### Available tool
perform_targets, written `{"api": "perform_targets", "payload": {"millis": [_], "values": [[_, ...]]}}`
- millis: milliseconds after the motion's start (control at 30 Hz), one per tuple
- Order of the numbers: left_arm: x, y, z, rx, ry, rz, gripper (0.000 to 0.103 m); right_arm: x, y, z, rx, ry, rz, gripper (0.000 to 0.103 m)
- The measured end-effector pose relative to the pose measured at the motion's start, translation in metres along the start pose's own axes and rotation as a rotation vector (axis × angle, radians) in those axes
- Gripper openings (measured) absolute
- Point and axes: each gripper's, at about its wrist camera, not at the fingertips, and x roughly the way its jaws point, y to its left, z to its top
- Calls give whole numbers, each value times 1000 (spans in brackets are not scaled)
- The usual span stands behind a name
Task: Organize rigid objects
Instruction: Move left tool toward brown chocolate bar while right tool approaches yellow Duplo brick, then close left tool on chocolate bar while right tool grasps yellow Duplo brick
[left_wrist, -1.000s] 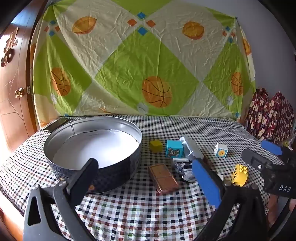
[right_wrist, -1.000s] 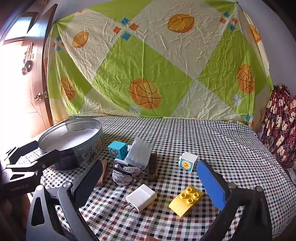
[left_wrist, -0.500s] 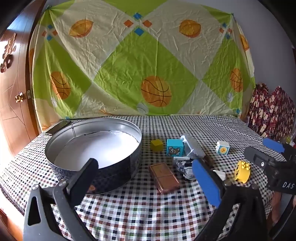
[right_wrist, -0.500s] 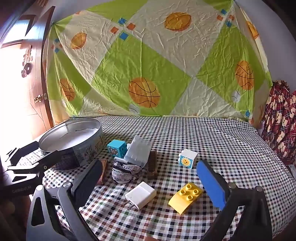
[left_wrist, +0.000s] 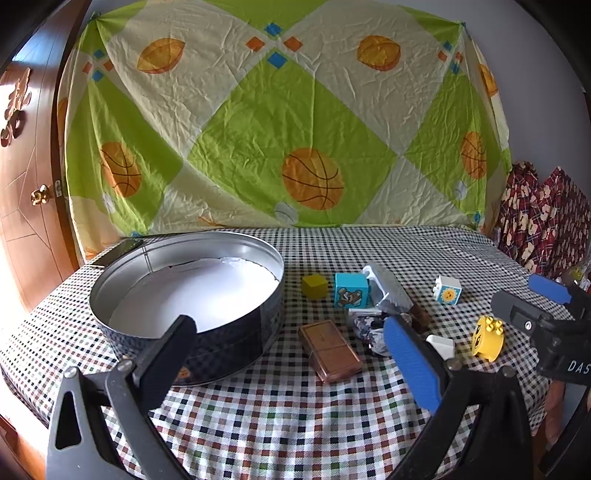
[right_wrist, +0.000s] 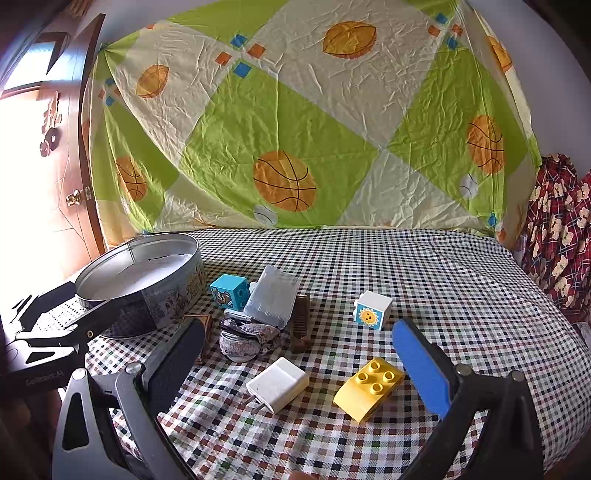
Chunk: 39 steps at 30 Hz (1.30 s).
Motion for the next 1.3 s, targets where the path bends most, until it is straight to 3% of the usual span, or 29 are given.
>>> {"api": "perform_targets", "payload": {"millis": [867,1133,1300], "values": [[12,-6,-10,21,26,11,103,5,-14,-10,29,11,-21,102],[32,-9,-19,28,88,19,103,14,-27,-20,49,34,-47,102],[45,-14,-23,26,131,-22,103,26,-39,-27,76,55,-76,102]]}}
